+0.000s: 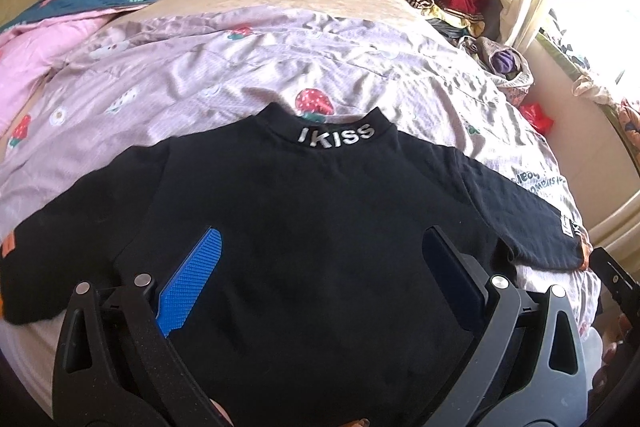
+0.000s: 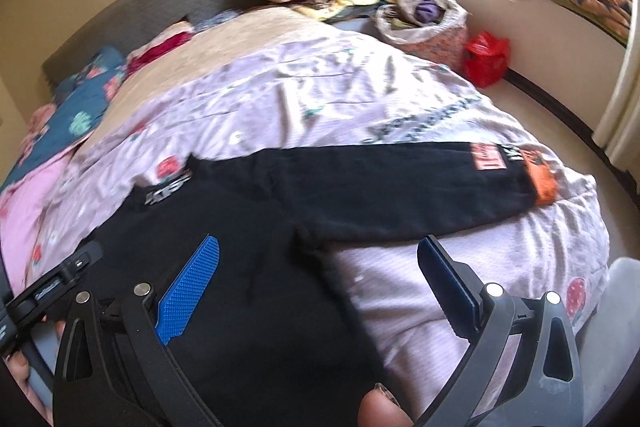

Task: Fold small clothes
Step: 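Move the right gripper to the orange sleeve cuff and close on it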

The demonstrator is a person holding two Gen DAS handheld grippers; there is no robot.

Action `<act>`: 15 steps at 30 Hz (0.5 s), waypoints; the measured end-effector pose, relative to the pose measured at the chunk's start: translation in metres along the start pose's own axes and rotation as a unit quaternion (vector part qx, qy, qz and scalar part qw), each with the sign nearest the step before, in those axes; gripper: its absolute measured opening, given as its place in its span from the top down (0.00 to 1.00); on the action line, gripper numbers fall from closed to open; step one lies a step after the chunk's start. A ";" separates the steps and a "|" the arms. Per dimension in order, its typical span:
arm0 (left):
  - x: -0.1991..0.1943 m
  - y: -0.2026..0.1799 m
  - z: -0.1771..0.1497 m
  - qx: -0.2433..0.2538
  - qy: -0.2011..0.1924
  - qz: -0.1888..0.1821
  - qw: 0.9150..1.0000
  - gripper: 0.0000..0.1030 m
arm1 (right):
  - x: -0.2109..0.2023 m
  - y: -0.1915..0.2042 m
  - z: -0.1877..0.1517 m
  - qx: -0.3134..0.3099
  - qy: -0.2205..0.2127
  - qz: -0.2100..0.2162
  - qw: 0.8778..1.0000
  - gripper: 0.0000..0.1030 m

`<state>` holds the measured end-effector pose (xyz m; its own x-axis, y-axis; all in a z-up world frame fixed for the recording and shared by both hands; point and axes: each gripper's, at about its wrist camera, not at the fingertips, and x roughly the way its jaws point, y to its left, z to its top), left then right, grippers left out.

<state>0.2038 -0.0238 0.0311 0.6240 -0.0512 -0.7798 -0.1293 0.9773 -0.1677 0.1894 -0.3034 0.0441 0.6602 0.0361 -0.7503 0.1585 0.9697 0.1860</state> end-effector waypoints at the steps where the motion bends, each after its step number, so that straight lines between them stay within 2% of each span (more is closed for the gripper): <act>1: 0.004 -0.004 0.002 0.003 0.001 0.002 1.000 0.08 | 0.003 -0.008 0.002 0.010 -0.001 -0.001 1.000 0.04; 10: 0.038 -0.035 0.016 0.024 0.016 0.005 1.000 0.08 | 0.031 -0.081 0.014 0.099 0.004 -0.027 0.995 0.04; 15: 0.061 -0.058 0.018 0.041 0.032 0.001 0.999 0.08 | 0.047 -0.122 0.014 0.148 0.010 -0.049 0.988 0.04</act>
<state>0.2629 -0.0798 0.0039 0.5736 -0.0590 -0.8170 -0.0652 0.9910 -0.1173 0.2114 -0.4238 -0.0051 0.6175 -0.0462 -0.7852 0.4303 0.8555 0.2880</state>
